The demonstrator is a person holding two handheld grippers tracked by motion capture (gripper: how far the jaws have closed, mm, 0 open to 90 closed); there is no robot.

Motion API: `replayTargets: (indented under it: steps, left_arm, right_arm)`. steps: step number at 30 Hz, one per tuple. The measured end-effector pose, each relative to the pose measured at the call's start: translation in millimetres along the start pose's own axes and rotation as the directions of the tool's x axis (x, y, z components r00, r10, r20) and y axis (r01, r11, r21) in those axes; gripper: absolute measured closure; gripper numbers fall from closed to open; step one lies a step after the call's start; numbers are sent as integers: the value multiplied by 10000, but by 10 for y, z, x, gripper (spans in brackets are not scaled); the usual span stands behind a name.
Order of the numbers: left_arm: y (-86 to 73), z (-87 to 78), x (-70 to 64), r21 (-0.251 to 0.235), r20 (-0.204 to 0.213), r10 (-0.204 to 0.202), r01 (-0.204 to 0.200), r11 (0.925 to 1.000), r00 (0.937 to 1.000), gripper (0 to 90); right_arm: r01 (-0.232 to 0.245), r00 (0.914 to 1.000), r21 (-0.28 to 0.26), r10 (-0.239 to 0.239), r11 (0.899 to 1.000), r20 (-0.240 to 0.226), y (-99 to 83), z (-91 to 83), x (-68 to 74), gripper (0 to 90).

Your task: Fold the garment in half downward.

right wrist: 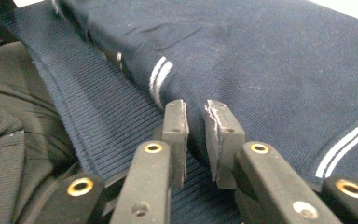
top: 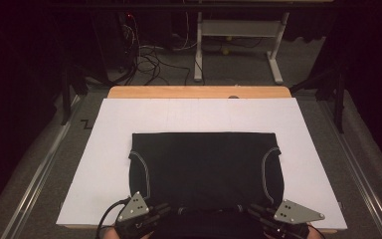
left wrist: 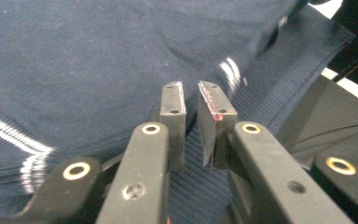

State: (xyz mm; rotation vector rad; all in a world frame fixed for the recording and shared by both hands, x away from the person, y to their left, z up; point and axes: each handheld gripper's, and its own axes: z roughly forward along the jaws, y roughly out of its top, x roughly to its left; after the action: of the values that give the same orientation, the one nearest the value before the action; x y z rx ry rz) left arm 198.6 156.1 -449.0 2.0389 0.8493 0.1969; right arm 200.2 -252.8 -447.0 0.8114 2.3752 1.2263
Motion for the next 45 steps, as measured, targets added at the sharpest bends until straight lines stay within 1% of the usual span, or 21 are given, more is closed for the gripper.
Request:
replayTargets:
  steps: [3, 4, 8, 9, 12, 14, 17, 22, 24, 26, 28, 30, 32, 33, 36, 38, 39, 40, 41, 43, 45]
  left_arm:
    - [-6, -38, 42, -187, -83, -202, 200, 9996, 9998, 739]
    - [-7, -42, 53, -195, -117, -242, 240, 9995, 9996, 719]
    - [-19, -36, 98, -216, -224, -354, 349, 9992, 9991, 716]
    - [-20, -32, 107, -218, -274, -361, 355, 9991, 9990, 697]
    - [-26, -25, 139, -195, -399, -351, 344, 9992, 9986, 696]
    - [-28, -15, 162, -173, -434, -384, 377, 9991, 9983, 668]
    - [-20, 9, 201, -184, -477, -535, 527, 9984, 9974, 600]
    - [18, 42, 269, -272, -677, -330, 312, 9991, 9972, 502]
    - [28, 58, 326, -401, -586, -324, 301, 9987, 9978, 474]
    - [40, 72, 401, -569, -529, -350, 320, 9979, 9980, 473]
    - [60, 76, 462, -713, -603, -412, 369, 9968, 9973, 432]
    - [83, 78, 508, -829, -649, -412, 358, 9959, 9970, 422]
    - [112, 79, 563, -903, -831, -407, 331, 9954, 9957, 383]
    - [122, 73, 589, -992, -862, -443, 356, 9944, 9953, 380]
    - [149, 56, 675, -1091, -932, -587, 484, 9929, 9939, 311]
    - [163, 48, 734, -1087, -1018, -679, 568, 9925, 9925, 262]
    - [169, 37, 776, -1176, -1038, -746, 623, 9911, 9918, 252]
    - [173, 29, 801, -1249, -1053, -767, 634, 9901, 9915, 242]
    - [180, 20, 836, -1352, -1100, -787, 635, 9888, 9908, 207]
    - [198, 0, 910, -1457, -1102, -811, 647, 9872, 9906, 171]
    - [212, -23, 983, -1552, -1109, -910, 732, 9852, 9897, 136]
  right_arm:
    - [-198, 9998, -176, 199, 9996, 19, -19, -52, -17, 728]
    - [-261, 9996, -253, 263, 9993, 56, -24, -69, -26, 727]
    - [-416, 9989, -353, 424, 9985, 223, -32, -86, -59, 707]
    - [-421, 9987, -369, 431, 9984, 268, -33, -83, -69, 703]
    - [-519, 9979, -390, 533, 9979, 368, -41, -71, -91, 691]
    - [-611, 9972, -419, 629, 9972, 411, -48, -65, -113, 685]
    - [-742, 9958, -477, 766, 9961, 503, -50, -49, -150, 673]
    - [-875, 9940, -542, 907, 9947, 615, -22, 7, -222, 622]
    - [-960, 9926, -550, 997, 9939, 697, 0, 39, -257, 588]
    - [-1149, 9904, -607, 1191, 9915, 707, 27, 79, -298, 553]
    - [-1255, 9887, -714, 1307, 9895, 738, 59, 118, -334, 511]
    - [-1401, 9858, -761, 1463, 9872, 822, 93, 155, -361, 455]
    - [-1470, 9844, -800, 1538, 9859, 859, 122, 191, -383, 415]
    - [-1481, 9838, -779, 1550, 9859, 906, 136, 206, -393, 392]
    - [-1487, 9836, -835, 1561, 9853, 902, 188, 254, -426, 351]
    - [-1432, 9837, -879, 1515, 9858, 966, 231, 291, -440, 309]
    - [-1417, 9837, -886, 1502, 9859, 987, 249, 305, -445, 288]
    - [-1406, 9831, -899, 1499, 9860, 1055, 282, 328, -448, 267]
    - [-1388, 9829, -906, 1484, 9862, 1091, 302, 341, -450, 249]
    - [-1324, 9829, -914, 1426, 9870, 1162, 359, 377, -442, 207]
    - [-1251, 9836, -926, 1357, 9878, 1189, 404, 409, -428, 162]
